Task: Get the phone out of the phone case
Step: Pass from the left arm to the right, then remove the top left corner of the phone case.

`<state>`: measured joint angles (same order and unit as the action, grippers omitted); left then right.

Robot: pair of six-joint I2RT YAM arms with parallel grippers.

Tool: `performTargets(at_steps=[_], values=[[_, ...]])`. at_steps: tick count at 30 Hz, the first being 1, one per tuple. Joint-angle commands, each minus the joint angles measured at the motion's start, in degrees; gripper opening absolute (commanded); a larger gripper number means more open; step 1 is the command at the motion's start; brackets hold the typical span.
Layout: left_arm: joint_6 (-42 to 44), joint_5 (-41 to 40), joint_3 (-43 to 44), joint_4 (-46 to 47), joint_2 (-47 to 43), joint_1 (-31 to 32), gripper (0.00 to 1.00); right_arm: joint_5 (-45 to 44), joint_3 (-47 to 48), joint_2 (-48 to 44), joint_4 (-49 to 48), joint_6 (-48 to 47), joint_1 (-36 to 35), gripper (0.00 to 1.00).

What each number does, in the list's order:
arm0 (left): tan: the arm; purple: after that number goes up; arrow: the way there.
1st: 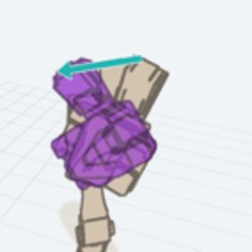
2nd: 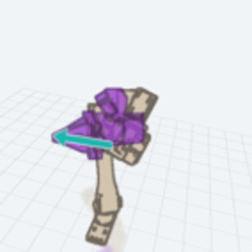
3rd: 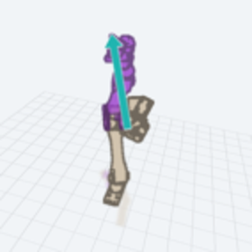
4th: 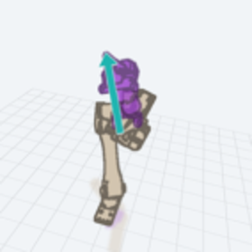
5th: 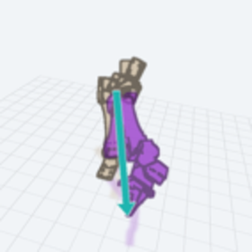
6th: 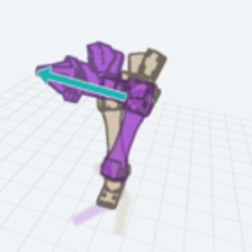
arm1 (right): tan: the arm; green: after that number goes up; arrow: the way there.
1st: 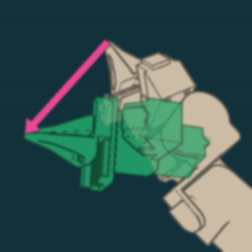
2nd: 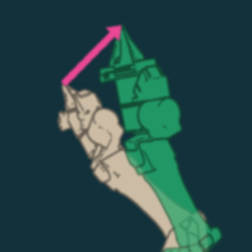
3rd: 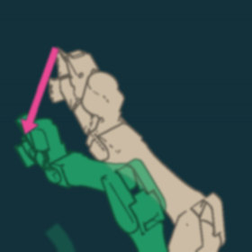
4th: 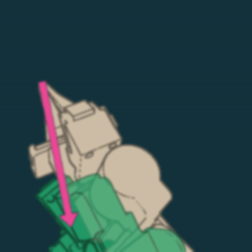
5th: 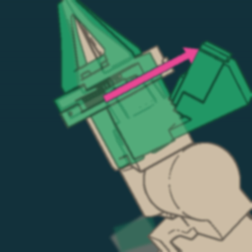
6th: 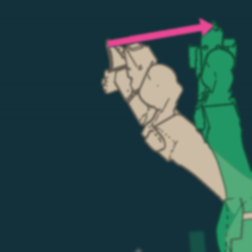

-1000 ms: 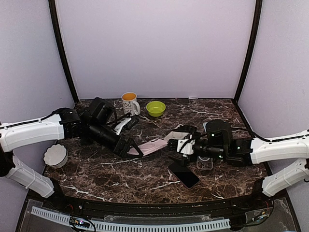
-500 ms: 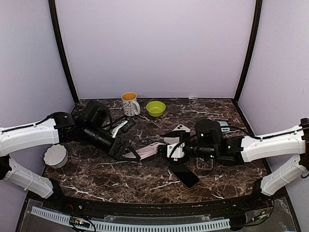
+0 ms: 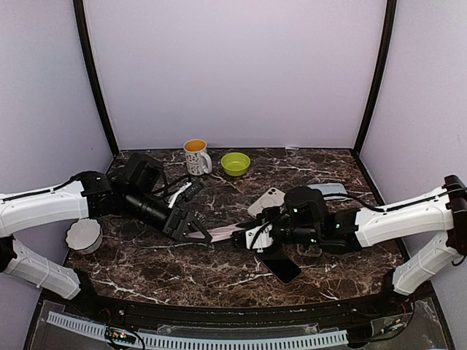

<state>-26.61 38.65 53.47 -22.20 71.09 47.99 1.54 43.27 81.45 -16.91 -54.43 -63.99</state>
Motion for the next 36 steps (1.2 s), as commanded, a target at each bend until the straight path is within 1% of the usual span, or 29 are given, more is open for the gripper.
performTargets(at_steps=[1, 2, 3, 4, 5, 6, 7, 8, 10, 11, 12, 16, 18, 20, 21, 23, 26, 29, 32, 36], values=[[0.5, 2.4, -0.3, 3.9, -2.2, 0.0, 0.45, -0.1, 1.2, 0.0, -3.3, 2.0, -1.0, 0.04], [0.6, 2.3, -0.2, 3.9, -2.2, 0.0, 0.46, 0.0, 1.3, -0.2, -2.6, 2.2, -1.1, 0.01], [0.7, 2.2, -0.2, 3.8, -2.4, 0.0, 0.49, 0.3, 1.5, -0.2, -1.7, 2.4, -1.1, 0.0], [0.7, 1.6, -0.2, 3.7, -2.5, 0.0, 0.56, 0.5, 1.7, -0.4, -0.9, 2.6, -1.3, 0.0], [0.9, 1.3, -0.1, 3.3, -2.7, 0.0, 0.6, 0.5, 1.7, -0.6, -0.5, 3.0, -1.4, 0.0], [1.1, 0.6, 0.0, 3.0, -2.9, 0.0, 0.68, 0.6, 1.5, -0.9, -0.4, 3.4, -1.4, 0.0], [1.5, 0.1, 0.1, 2.0, -3.2, 0.0, 0.71, 0.8, 1.4, -1.2, -0.4, 3.9, -1.5, 0.0], [1.9, -1.5, 0.6, 1.2, -3.3, 0.0, 0.77, 0.9, 1.3, -1.6, -0.5, 4.5, -1.5, 0.0], [3.9, -4.3, 1.7, -1.4, -4.1, 0.0, 0.83, 1.5, 1.4, -2.5, 0.6, 6.0, -1.5, 0.0], [5.6, -5.6, 2.1, -3.2, -4.9, 0.0, 0.85, 1.7, 1.5, -2.8, 1.3, 6.8, -1.6, 0.0], [6.4, -8.5, 2.8, -4.1, -6.0, -0.1, 0.88, 1.9, 1.6, -3.4, 1.7, 7.8, -1.6, 0.0], [12.4, -17.0, 3.7, -7.4, -10.8, 0.0, 0.96, 2.6, 0.4, -5.8, 1.1, 12.0, -1.8, 0.0], [15.1, -21.3, 3.0, -7.6, -14.2, 0.0, 0.98, 3.2, -0.4, -7.2, 0.2, 13.9, -1.8, 0.0], [17.7, -25.1, 1.9, -7.1, -17.9, 0.0, 0.99, 2.2, -1.1, -8.2, -2.0, 16.5, -1.8, 0.0], [18.6, -27.4, 1.0, -7.0, -19.0, -0.1, 0.99, 1.1, -1.2, -8.5, -3.1, 18.3, -1.8, 0.0], [21.3, -29.5, -0.4, -6.0, -22.3, 0.0, 0.99, -3.4, -0.8, -8.5, -4.9, 22.6, -1.8, 0.0], [25.3, -30.7, -1.8, -4.6, -26.7, -0.1, 0.99, -5.7, 0.4, -8.3, -4.6, 25.0, -1.8, 0.0], [28.1, -30.8, -2.8, -3.8, -29.2, 0.0, 0.99, -7.5, 1.0, -8.3, -6.5, 27.1, -1.7, 0.0], [30.3, -31.8, -2.9, -4.1, -30.0, 0.0, 0.99, -7.0, 2.6, -9.1, -7.3, 30.4, -0.9, 0.0], [31.0, -34.7, -2.3, -6.3, -30.7, 0.0, 0.99, -7.1, 6.7, -8.6, -4.8, 34.8, 1.4, 0.0]])
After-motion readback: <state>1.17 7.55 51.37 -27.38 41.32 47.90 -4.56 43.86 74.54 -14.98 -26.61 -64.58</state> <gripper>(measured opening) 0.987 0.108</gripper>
